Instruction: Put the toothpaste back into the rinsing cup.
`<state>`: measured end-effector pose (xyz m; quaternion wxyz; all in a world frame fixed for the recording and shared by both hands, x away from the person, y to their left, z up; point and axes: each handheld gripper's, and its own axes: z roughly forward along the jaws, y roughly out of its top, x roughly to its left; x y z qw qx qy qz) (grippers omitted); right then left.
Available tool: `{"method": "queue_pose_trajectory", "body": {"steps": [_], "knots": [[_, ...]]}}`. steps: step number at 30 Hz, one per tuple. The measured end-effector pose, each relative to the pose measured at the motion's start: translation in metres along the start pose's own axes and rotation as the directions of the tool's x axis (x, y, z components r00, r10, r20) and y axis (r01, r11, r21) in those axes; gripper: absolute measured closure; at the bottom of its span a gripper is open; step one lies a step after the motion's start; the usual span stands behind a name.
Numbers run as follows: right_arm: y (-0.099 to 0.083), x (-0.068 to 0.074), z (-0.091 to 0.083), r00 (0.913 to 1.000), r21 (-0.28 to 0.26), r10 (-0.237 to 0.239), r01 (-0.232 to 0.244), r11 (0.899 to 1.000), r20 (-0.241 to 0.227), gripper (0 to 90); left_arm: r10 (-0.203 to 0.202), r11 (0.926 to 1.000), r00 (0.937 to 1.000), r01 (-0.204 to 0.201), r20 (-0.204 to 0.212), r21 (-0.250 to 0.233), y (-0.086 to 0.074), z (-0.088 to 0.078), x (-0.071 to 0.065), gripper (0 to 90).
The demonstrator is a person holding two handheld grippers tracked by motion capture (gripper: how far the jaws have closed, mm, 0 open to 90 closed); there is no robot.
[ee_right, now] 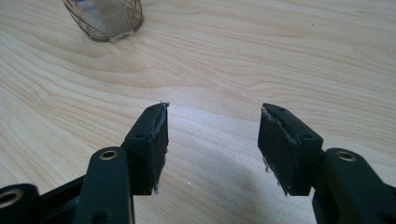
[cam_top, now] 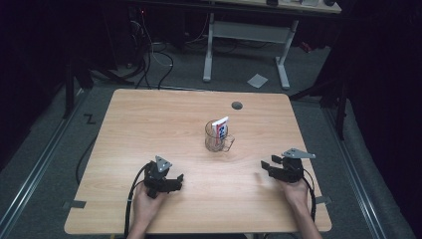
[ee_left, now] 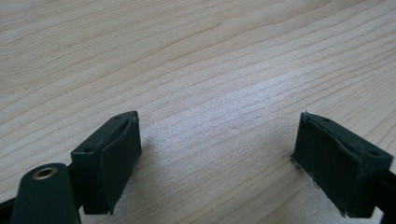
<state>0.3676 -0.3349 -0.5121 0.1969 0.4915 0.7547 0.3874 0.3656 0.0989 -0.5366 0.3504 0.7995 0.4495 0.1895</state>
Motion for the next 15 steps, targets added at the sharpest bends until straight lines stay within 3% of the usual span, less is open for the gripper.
{"method": "queue_pose_trajectory", "body": {"steps": [4,15], "knots": [[-0.001,-0.001,0.004,0.9999,0.027,0.014,-0.014,1.0,-0.008,42.8,0.0,1.0,1.0,0.0,0.0,0.0,0.0,0.0,0.0,15.2],[-0.003,0.0,0.013,0.9996,0.051,-0.005,0.004,0.999,0.028,41.3,0.0,1.0,1.0,0.0,0.0,0.001,0.0,0.0,0.0,15.2]]}}
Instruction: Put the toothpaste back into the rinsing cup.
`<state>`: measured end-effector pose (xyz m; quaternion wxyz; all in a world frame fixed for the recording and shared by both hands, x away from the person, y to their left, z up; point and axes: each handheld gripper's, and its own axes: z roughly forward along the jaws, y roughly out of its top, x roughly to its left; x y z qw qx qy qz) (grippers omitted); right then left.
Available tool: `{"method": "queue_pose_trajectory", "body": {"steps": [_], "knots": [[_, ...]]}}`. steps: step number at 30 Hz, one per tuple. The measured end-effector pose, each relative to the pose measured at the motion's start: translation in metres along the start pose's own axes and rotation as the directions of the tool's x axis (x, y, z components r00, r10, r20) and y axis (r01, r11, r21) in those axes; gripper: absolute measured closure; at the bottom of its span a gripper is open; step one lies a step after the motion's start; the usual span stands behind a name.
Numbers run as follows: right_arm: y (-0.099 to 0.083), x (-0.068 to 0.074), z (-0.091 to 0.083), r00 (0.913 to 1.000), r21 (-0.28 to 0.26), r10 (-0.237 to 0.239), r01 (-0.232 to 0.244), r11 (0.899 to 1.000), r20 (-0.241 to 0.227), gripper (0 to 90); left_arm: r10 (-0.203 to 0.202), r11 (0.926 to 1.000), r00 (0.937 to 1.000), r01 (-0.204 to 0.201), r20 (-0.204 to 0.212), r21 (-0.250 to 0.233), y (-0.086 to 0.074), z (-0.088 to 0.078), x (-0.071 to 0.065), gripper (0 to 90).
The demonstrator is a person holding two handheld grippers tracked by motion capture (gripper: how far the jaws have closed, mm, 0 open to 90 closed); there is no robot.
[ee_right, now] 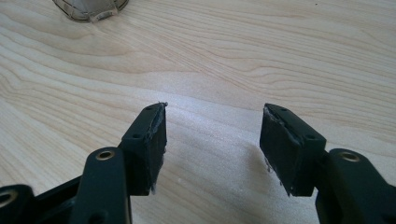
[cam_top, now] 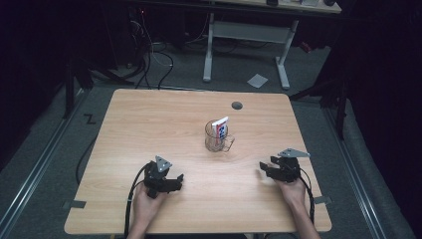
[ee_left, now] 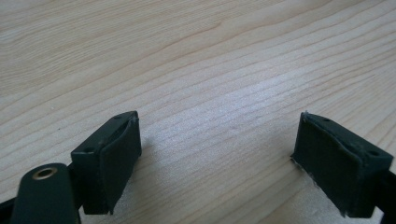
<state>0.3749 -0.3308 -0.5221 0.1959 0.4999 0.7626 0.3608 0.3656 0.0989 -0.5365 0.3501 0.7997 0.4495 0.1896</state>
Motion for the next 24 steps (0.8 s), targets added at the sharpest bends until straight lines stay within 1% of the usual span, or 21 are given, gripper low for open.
{"method": "queue_pose_trajectory", "body": {"steps": [4,7,11,13,16,17,19,24], "knots": [[0.0,0.0,0.002,0.9999,0.003,-0.004,0.004,1.0,0.011,40.4,0.0,1.0,1.0,0.0,0.0,0.0,0.0,0.0,0.0,15.2],[-0.001,0.0,0.005,0.9998,0.016,-0.005,0.004,1.0,0.02,39.1,0.0,1.0,1.0,0.0,0.0,0.0,0.0,0.0,0.0,15.2],[-0.002,0.002,0.009,0.9991,0.026,-0.029,0.028,0.999,0.032,39.4,0.0,1.0,1.0,0.0,0.0,0.0,0.0,0.0,0.0,15.3],[-0.002,0.006,0.011,0.9968,0.03,-0.06,0.059,0.998,0.053,40.6,0.001,1.0,1.0,-0.001,0.0,0.0,0.0,0.0,0.0,15.2],[-0.002,0.008,0.012,0.9956,0.027,-0.079,0.077,0.997,0.052,41.0,0.0,1.0,1.0,0.0,0.0,-0.001,0.0,0.0,0.0,15.2],[-0.002,0.009,0.011,0.9959,0.029,-0.072,0.07,0.997,0.055,40.9,0.001,1.0,1.0,-0.001,0.0,0.0,0.0,0.0,0.0,15.2],[-0.002,0.009,0.011,0.9954,0.027,-0.074,0.072,0.997,0.06,40.6,0.001,1.0,1.0,-0.001,0.0,0.0,0.0,0.0,0.0,15.2],[-0.001,0.009,0.012,0.9964,0.029,-0.061,0.059,0.998,0.06,40.6,0.009,1.0,0.9999,-0.009,0.007,0.001,0.0,0.0,0.0,15.7]]}}
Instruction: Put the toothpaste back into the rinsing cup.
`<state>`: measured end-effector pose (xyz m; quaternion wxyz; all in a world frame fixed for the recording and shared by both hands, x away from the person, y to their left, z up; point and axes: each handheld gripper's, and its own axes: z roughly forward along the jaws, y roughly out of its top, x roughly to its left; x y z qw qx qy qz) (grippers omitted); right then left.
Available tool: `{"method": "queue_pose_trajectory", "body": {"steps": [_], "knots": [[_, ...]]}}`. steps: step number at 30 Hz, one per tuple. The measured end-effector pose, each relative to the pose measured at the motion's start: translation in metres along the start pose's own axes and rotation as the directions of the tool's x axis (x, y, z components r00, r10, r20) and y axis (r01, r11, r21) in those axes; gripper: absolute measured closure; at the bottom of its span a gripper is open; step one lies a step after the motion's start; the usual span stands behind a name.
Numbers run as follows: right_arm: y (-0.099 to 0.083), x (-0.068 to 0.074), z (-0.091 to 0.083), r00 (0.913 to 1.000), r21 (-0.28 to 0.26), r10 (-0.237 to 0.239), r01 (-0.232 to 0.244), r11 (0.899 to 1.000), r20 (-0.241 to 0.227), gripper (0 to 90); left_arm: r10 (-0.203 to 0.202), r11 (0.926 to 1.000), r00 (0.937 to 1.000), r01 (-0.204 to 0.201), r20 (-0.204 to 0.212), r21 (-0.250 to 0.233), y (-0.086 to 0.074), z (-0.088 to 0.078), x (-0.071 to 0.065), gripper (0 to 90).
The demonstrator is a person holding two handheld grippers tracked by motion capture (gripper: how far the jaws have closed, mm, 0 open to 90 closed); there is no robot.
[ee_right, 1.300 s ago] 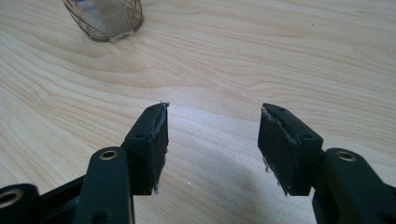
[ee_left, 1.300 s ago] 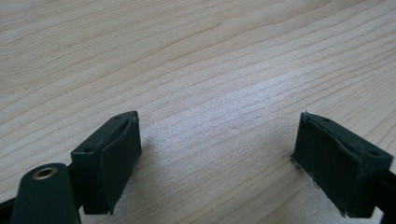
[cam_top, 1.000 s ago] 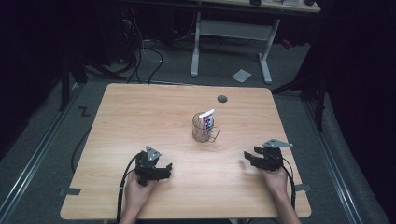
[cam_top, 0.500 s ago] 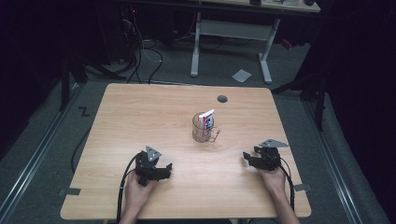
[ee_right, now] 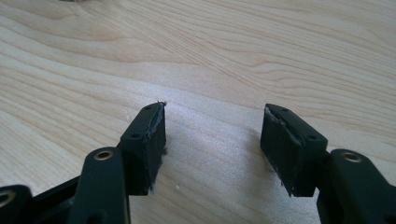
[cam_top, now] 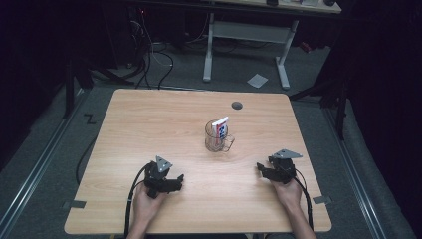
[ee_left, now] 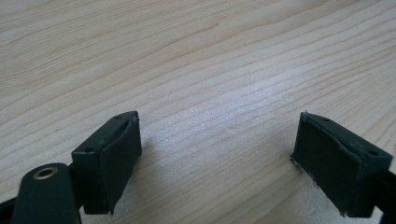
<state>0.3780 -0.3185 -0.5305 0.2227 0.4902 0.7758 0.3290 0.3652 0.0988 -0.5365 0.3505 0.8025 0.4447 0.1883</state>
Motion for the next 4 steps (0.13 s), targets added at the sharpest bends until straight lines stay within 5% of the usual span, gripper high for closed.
{"method": "queue_pose_trajectory", "body": {"steps": [4], "knots": [[0.0002,0.0002,0.0002,1.0,0.0,0.0,0.0,1.0,0.0,40.6,0.001,1.0,1.0,-0.001,0.001,0.0,0.0,0.0,0.0,15.8]]}}
